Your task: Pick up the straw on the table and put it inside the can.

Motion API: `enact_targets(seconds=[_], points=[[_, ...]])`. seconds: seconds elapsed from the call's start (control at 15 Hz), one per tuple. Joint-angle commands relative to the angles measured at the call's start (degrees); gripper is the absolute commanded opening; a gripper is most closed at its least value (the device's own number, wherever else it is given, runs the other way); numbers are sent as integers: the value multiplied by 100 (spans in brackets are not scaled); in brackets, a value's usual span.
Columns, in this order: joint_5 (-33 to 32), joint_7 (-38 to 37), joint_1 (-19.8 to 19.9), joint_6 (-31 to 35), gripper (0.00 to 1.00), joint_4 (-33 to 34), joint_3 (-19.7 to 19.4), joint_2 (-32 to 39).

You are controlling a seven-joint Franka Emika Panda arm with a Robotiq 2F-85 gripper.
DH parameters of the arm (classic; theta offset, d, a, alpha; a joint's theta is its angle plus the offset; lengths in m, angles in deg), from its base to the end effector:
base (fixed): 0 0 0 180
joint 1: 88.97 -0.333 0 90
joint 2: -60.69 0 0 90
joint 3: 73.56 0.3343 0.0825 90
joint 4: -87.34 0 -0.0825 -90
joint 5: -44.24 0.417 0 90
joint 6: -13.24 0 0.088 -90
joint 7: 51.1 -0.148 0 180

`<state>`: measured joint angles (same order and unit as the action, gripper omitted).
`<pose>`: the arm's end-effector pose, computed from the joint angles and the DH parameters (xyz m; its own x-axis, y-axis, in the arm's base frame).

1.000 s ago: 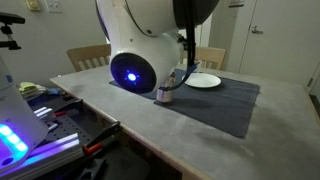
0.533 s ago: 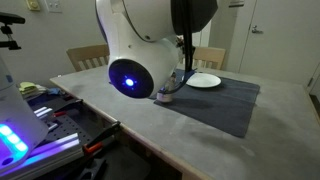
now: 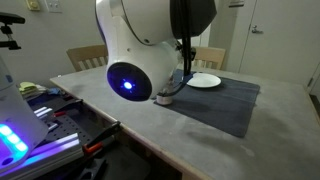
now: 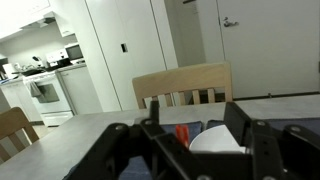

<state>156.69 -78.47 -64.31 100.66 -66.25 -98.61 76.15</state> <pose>0.3583 -0.2249 0.1657 -0.0604 0.2266 -0.9721 -0.3338 0.9132 0.2337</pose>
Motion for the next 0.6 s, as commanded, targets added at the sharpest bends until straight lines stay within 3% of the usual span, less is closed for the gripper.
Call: enact_targets(seconds=[0.0,0.53], points=[[-21,24,16,152,98,-16,-35,-59],[-236,-431,-286,1668,100,273,48,-904]])
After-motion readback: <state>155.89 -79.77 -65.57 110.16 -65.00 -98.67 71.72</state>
